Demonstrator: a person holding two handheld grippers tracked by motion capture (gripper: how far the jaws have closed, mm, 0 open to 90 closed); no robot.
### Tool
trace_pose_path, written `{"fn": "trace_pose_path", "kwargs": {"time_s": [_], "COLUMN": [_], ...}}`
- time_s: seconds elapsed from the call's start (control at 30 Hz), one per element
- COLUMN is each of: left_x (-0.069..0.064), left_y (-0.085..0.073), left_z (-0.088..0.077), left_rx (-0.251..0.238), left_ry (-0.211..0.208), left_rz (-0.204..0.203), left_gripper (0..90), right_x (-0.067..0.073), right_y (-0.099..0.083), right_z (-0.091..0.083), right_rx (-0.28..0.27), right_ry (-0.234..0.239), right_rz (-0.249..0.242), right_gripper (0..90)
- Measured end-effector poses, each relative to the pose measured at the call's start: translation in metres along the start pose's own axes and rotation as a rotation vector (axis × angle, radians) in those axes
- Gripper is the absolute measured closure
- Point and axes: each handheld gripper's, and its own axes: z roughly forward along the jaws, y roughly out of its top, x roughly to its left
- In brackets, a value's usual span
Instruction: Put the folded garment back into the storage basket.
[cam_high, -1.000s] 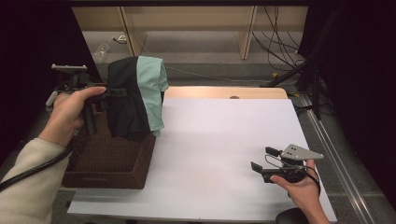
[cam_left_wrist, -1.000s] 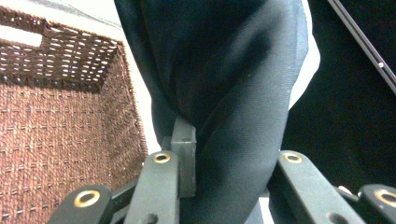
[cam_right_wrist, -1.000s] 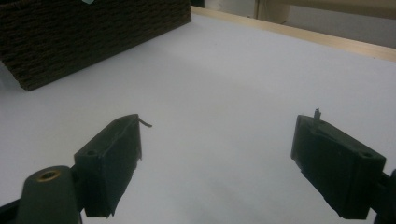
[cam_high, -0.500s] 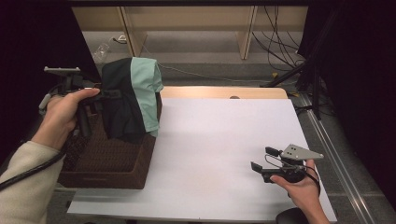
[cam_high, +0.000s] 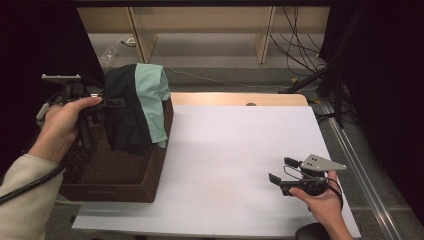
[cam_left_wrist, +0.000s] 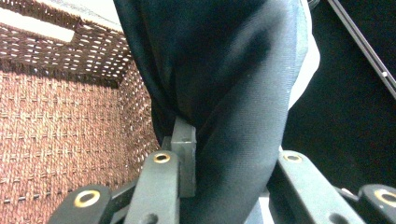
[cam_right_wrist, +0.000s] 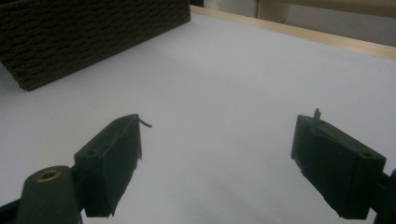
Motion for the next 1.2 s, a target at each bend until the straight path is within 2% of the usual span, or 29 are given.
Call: {"fn": "trace_pose_path", "kwargs": {"time_s": [1.2], "left_x": [0.021], "left_y": [-0.001], "left_z": [-0.024], "left_rx": [-0.018], "left_ry": [0.033], "left_rz": [-0.021], "left_gripper": [70.3], "right_x": [0.000], "right_y": [0.000], "right_z": [0.000], "right_rx": [0.000], "right_ry": [-0.005], "right_rz": [0.003], "right_gripper": [16.7]}}
